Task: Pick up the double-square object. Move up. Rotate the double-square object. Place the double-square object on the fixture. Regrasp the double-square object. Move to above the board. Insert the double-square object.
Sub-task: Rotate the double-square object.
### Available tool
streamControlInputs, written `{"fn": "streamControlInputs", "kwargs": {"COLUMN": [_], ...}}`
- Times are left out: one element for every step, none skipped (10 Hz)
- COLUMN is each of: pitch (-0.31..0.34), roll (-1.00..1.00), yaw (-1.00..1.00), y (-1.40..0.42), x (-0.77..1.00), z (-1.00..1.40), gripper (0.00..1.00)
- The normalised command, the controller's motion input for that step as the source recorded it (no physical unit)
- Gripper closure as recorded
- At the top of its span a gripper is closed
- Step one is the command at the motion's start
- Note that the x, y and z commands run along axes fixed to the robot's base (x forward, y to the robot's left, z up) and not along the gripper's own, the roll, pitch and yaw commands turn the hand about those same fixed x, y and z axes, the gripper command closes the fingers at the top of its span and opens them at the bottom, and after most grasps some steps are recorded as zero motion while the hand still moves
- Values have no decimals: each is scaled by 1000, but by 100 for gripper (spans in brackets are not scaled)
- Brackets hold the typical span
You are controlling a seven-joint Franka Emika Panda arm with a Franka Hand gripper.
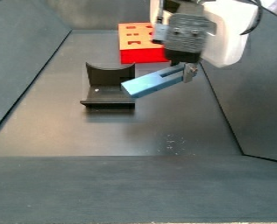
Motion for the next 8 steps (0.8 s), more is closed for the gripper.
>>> {"fn": "streamControlInputs", "kwargs": {"pitch": [-5, -5, -5, -5, -5, -6, -6, -6], "roll": [-3, -3, -3, -3, -3, -4, -4, -4], "yaw": [-1000, -1000, -1000, -1000, -1000, -1000, -1000, -1000], "y": [20, 21, 21, 21, 21, 21, 21, 21], "x": [38, 37, 37, 37, 37, 37, 37, 37], "z": [-39, -39, -39, -39, -39, -39, -39, -39], "gripper": [100, 100, 100, 100, 100, 100, 100, 100]}}
